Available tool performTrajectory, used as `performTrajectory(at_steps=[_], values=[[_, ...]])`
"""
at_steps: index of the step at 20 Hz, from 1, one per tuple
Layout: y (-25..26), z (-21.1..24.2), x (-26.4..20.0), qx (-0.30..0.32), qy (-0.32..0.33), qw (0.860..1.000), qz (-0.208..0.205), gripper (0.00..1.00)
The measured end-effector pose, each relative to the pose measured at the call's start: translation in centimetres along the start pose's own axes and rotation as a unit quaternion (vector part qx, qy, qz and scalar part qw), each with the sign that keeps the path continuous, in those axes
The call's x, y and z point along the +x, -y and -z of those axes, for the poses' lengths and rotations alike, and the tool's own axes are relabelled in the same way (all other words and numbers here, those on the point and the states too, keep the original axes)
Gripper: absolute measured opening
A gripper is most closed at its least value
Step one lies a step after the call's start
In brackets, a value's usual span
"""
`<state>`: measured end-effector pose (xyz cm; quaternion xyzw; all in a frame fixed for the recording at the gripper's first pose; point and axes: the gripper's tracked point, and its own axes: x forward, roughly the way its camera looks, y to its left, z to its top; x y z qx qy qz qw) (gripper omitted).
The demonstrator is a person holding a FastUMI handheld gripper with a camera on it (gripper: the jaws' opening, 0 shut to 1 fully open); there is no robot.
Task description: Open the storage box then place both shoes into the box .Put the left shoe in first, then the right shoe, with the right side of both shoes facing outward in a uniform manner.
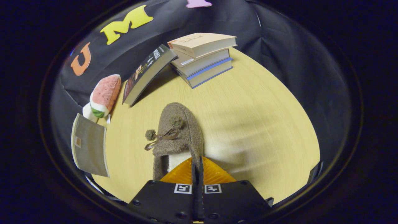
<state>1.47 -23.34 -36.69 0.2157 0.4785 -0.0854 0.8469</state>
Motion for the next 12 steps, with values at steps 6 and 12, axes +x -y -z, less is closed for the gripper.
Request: performTrajectory(at_steps=[6,12], values=[[-3.7,1.9,-3.6,0.051,0.003,0.999,-0.015,0.0],[-12.2,2.3,-8.1,0.062,0.023,0.997,-0.046,0.0]])
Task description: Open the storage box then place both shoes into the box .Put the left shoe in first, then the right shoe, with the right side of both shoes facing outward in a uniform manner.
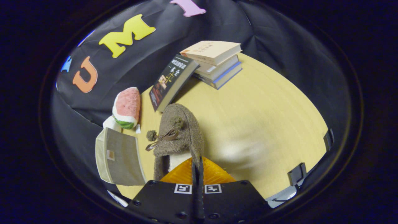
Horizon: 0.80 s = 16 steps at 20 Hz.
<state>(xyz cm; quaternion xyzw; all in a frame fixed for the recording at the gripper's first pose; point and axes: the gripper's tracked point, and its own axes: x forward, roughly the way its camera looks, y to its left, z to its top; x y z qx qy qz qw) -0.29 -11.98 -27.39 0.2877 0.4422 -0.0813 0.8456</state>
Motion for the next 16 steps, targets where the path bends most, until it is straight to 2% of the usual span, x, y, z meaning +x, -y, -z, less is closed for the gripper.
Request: performTrajectory(at_steps=[8,16], values=[[-14.8,0.3,-3.0,-0.025,0.038,0.998,-0.04,0.0],[-28.4,3.7,-1.9,-0.061,0.035,0.995,-0.073,0.0]])
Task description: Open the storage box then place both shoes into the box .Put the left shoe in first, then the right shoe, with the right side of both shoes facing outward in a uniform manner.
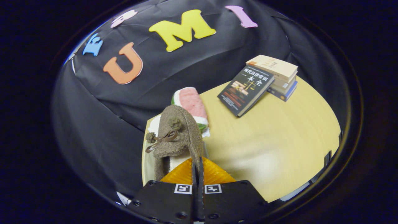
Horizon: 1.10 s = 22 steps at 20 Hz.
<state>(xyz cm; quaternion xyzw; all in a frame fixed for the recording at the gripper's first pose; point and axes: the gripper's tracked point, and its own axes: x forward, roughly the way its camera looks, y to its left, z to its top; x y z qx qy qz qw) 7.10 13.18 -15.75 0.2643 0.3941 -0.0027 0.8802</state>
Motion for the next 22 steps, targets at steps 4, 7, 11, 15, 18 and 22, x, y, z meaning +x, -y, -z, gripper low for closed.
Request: performTrajectory(at_steps=[4,7,11,15,18,22], values=[[-4.0,2.1,1.9,-0.007,-0.006,1.0,0.014,0.0],[-5.1,3.6,3.4,-0.023,-0.003,0.999,0.038,0.0],[-4.5,5.1,5.4,-0.056,0.006,0.995,0.083,0.0],[-2.8,6.4,7.2,-0.075,0.004,0.989,0.124,0.0],[-2.4,6.5,7.9,-0.089,0.014,0.986,0.143,0.0],[-2.4,7.4,8.8,-0.1,0.015,0.983,0.152,0.01]])
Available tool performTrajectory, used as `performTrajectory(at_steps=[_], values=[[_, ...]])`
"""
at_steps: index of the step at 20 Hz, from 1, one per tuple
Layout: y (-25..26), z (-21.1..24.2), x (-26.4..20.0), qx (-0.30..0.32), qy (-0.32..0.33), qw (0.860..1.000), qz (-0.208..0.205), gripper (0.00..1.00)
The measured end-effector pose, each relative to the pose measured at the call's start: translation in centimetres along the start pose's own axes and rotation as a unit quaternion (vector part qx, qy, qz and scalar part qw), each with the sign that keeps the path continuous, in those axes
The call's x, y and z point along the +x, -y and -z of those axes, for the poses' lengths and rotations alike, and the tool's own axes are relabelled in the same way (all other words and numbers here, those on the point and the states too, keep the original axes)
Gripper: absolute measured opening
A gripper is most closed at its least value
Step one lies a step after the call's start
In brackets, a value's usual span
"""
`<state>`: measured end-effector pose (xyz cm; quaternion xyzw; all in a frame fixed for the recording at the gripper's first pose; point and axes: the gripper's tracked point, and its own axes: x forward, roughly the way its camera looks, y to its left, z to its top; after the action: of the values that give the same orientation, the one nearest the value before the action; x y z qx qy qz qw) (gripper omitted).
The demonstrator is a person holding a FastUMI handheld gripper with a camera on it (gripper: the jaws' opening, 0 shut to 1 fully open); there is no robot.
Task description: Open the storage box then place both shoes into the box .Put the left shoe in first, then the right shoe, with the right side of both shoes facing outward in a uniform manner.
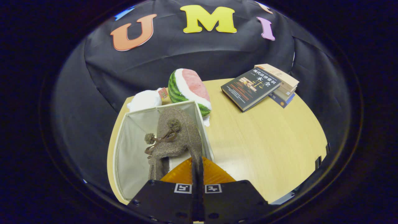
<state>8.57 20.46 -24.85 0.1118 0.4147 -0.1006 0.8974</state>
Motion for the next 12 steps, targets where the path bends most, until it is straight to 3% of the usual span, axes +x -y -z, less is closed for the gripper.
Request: performTrajectory(at_steps=[6,10,11,12], values=[[-0.8,0.0,0.4,-0.003,0.008,1.0,-0.008,0.08],[-1.0,-1.1,-0.6,-0.019,0.034,0.999,-0.021,0.07],[-1.1,-1.4,-1.1,-0.023,0.043,0.998,-0.028,0.09],[-1.3,-1.8,-1.7,-0.029,0.054,0.997,-0.039,0.19]])
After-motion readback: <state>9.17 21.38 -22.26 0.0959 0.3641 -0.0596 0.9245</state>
